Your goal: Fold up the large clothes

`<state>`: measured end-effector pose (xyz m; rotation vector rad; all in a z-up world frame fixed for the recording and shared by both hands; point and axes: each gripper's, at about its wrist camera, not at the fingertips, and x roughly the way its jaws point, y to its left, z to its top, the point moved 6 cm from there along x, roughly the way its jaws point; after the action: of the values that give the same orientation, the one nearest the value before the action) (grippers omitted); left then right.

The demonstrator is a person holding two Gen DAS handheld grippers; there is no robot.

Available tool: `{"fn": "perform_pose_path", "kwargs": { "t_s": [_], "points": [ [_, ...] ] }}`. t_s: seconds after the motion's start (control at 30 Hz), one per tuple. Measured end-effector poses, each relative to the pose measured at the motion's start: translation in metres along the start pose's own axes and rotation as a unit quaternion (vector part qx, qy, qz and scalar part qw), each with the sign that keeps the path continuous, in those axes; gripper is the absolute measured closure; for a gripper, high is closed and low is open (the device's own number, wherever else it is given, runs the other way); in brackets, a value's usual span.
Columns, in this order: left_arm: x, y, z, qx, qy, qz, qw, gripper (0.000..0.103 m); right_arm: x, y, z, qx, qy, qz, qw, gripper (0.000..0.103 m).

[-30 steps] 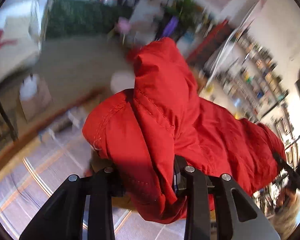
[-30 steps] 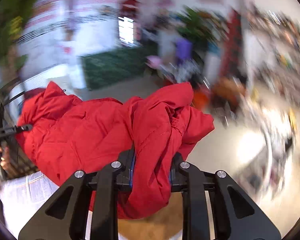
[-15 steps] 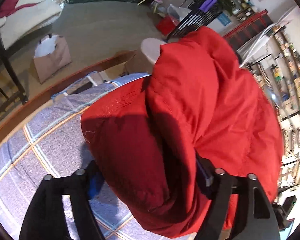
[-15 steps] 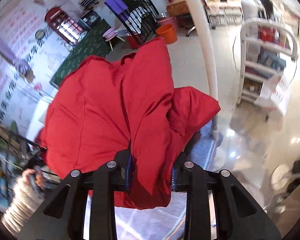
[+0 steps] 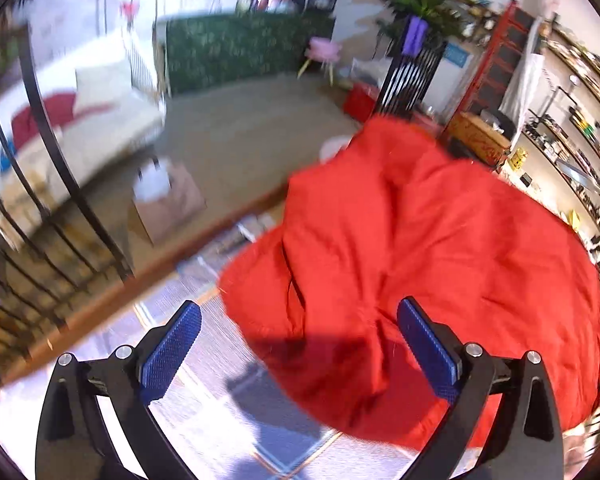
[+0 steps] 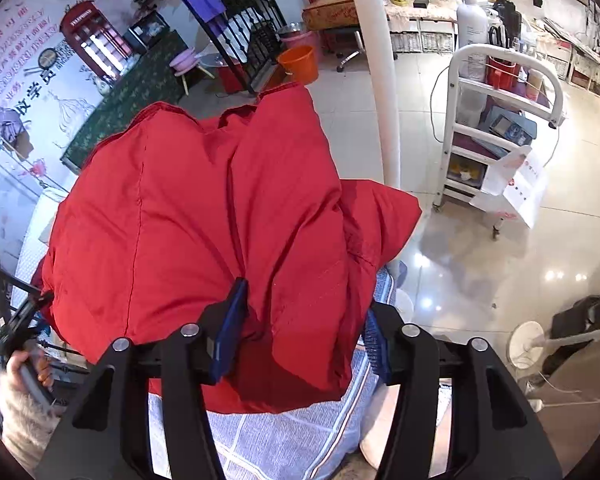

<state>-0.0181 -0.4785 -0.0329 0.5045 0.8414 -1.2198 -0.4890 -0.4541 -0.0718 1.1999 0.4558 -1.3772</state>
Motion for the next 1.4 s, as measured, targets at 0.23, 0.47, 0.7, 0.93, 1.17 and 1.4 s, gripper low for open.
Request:
{"fn": "perform_pose_path", "kwargs": {
  "t_s": [0.23, 0.47, 0.7, 0.93, 1.17, 1.4],
  "points": [
    [-0.061, -0.035, -0.004, 0.087, 0.01, 0.038, 0.9954, 0.006, -0.046, 0.032, 0.015, -0.055, -0.056, -0.058, 0.995, 0.012],
    [-0.082, -0.09, -0.019, 0.155, 0.043, 0.032, 0.9864, 0.006, -0.067, 0.095, 0.01, -0.14, -0.034, -0.067, 0.987, 0.005],
    [-0.088, -0.128, -0.029, 0.169, 0.072, 0.05, 0.9817, 0.006, -0.056, 0.145, -0.017, -0.228, -0.009, -0.083, 0.97, 0.005],
    [-0.094, -0.147, -0.051, 0.169, 0.096, 0.039, 0.9803, 0.006, -0.044, 0.164, -0.032, -0.244, 0.021, -0.067, 0.967, 0.005],
    [-0.089, -0.149, -0.06, 0.175, 0.106, 0.039, 0.978, 0.006, -0.036, 0.169, -0.037, -0.239, 0.027, -0.069, 0.968, 0.005],
    [-0.091, -0.151, -0.059, 0.189, 0.101, 0.054, 0.9752, 0.006, -0.031, 0.168, -0.038, -0.234, 0.03, -0.075, 0.969, 0.005]
  ]
}}
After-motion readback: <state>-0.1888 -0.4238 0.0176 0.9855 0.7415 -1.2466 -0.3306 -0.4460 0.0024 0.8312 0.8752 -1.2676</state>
